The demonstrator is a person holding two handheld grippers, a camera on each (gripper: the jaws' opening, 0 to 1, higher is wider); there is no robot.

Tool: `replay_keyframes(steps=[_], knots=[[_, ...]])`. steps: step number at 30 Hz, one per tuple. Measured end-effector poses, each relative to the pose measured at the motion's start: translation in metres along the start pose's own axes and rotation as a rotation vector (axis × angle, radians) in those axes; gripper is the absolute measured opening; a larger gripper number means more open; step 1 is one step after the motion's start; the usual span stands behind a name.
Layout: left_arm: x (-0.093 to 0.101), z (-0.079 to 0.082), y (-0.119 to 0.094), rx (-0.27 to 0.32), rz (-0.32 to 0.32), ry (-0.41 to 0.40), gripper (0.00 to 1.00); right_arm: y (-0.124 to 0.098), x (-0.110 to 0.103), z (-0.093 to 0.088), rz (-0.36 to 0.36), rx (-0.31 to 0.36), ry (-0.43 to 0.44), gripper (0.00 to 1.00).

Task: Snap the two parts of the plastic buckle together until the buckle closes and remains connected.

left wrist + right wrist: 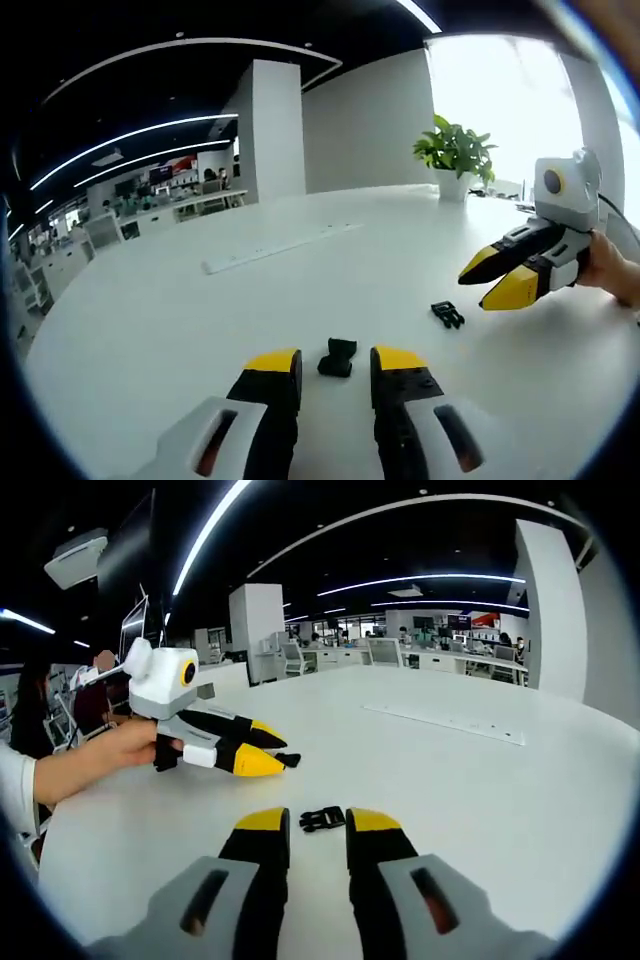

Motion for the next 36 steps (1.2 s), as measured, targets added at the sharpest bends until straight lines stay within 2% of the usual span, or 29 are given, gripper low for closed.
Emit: replay_keyframes(steps=[13,18,25,29,36], knots=[[0.000,-0.002,0.001,-0.029,-0.022,-0.006,0.19,-0.001,0.001,0.002,0.001,0.009,0.010,0.21],[0.000,-0.002,0.000,-0.029,-0.034,0.000,0.13,-0.002,0.001,0.002,0.000,0.014,0.014,0.21],[0.000,-0.003,-0.003,-0.032,-0.035,0.009,0.13,-0.002,0.001,0.001,0.000,0.015,0.016,0.21],[0.004,-0.003,-0.008,-0.027,-0.086,-0.002,0.12,-0.005,0.003,0.002,0.000,0.019,0.015,0.21],[0.021,0.001,-0.013,-0.017,-0.159,0.059,0.12,-0.012,0.011,0.005,-0.006,0.043,0.039,0.21]])
Point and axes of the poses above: the point that each gripper's makers call its tool centre point, and the gripper's own axes: y roughly forward along the fingers, x roughly to its right, z roughly out of its top, the point moved 9 cm from there along -y, roughly backward along the fingers, and after that the axes turned 10 degrees about -x, right-handed, at the moved point
